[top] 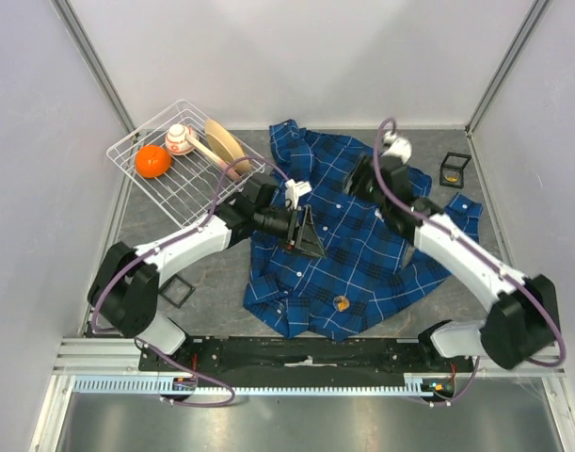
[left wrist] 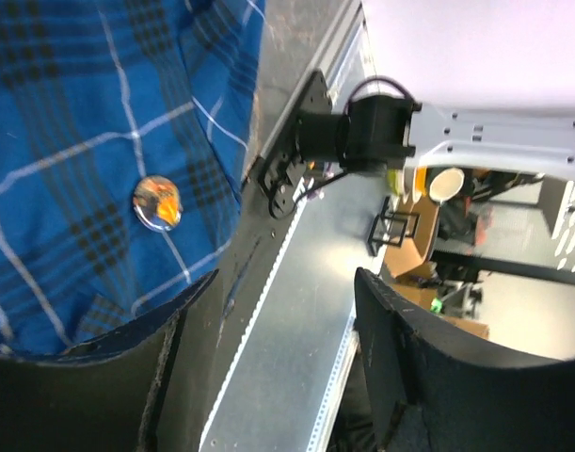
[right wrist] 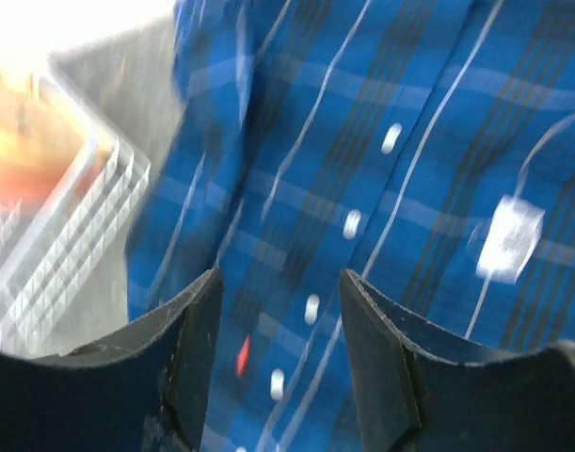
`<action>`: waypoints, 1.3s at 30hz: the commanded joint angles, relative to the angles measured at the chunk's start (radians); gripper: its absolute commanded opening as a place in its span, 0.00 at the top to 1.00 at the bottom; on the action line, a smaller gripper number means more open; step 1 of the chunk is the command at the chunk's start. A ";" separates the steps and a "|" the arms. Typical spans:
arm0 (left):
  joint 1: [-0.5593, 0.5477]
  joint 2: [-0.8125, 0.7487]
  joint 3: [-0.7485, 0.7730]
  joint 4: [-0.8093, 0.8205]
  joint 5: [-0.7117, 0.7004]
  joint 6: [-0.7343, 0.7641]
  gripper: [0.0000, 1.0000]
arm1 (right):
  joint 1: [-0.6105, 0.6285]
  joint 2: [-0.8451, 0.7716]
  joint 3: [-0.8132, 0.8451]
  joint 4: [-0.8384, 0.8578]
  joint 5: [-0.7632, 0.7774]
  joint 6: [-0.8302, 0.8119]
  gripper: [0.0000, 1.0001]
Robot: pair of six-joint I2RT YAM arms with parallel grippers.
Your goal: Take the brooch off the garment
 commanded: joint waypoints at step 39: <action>-0.386 0.123 -0.300 0.520 -0.507 -0.277 0.73 | 0.391 -0.784 -0.925 -0.149 -0.332 0.390 0.70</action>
